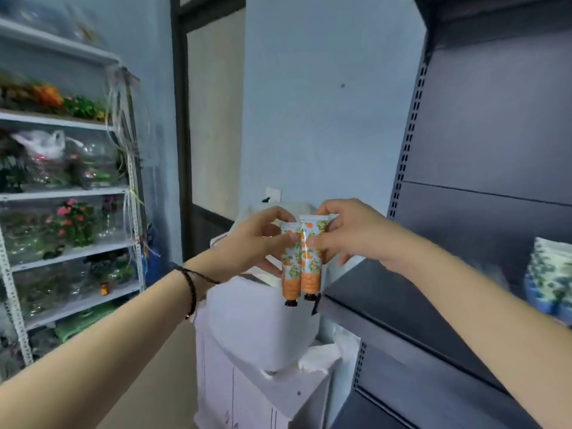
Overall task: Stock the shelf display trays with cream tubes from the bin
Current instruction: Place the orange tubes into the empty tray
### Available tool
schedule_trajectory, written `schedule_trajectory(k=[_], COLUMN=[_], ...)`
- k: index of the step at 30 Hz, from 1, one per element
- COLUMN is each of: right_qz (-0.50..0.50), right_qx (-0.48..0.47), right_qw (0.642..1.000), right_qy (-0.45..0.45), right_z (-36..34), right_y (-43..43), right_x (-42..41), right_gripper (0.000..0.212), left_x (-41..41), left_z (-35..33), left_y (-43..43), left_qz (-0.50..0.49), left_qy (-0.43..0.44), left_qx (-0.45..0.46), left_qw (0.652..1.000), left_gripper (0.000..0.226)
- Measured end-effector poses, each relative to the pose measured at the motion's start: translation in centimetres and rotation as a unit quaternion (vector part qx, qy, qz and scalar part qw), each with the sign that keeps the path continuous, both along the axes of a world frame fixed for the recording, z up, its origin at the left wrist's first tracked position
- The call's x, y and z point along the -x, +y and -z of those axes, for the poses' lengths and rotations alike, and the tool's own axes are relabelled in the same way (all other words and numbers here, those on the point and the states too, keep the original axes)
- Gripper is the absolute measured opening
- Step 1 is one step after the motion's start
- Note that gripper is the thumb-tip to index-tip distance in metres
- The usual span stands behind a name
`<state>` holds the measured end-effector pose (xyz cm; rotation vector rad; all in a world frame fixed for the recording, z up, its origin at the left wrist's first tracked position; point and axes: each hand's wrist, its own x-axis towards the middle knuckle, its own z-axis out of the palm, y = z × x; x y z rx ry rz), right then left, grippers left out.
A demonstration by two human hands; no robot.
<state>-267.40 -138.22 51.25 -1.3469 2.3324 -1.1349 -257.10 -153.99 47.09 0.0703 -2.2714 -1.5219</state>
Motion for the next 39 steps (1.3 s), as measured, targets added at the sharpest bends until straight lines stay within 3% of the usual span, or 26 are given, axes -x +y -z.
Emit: schedule_trajectory(k=[9, 18, 23, 32, 39], right_qz=[0.101, 0.138, 0.169, 0.245, 0.233], right_qx=[-0.025, -0.059, -0.113, -0.231, -0.244], right_qw=[0.995, 0.988, 0.978, 0.927, 0.927], right_qy=[0.009, 0.019, 0.055, 0.166, 0.162], right_z=[-7.8, -10.0, -9.2, -5.4, -3.6], right_y=[8.3, 13.9, 15.3, 15.6, 14.8], right_x=[7.6, 16.4, 22.2, 30.2, 32.3], right_gripper=[0.034, 0.013, 0.018, 0.016, 0.022], left_x=[10.1, 21.0, 27.5, 36.5, 38.7], left_z=[-7.6, -10.5, -9.9, -5.6, -4.1], left_y=[6.8, 11.7, 12.8, 14.5, 14.2], left_qz=[0.075, 0.122, 0.119, 0.079, 0.06], left_qy=[0.015, 0.004, 0.001, -0.021, -0.056], left_qx=[0.07, 0.147, 0.177, 0.262, 0.289], left_qw=[0.995, 0.982, 0.977, 0.962, 0.954], left_gripper=[0.02, 0.012, 0.009, 0.008, 0.012])
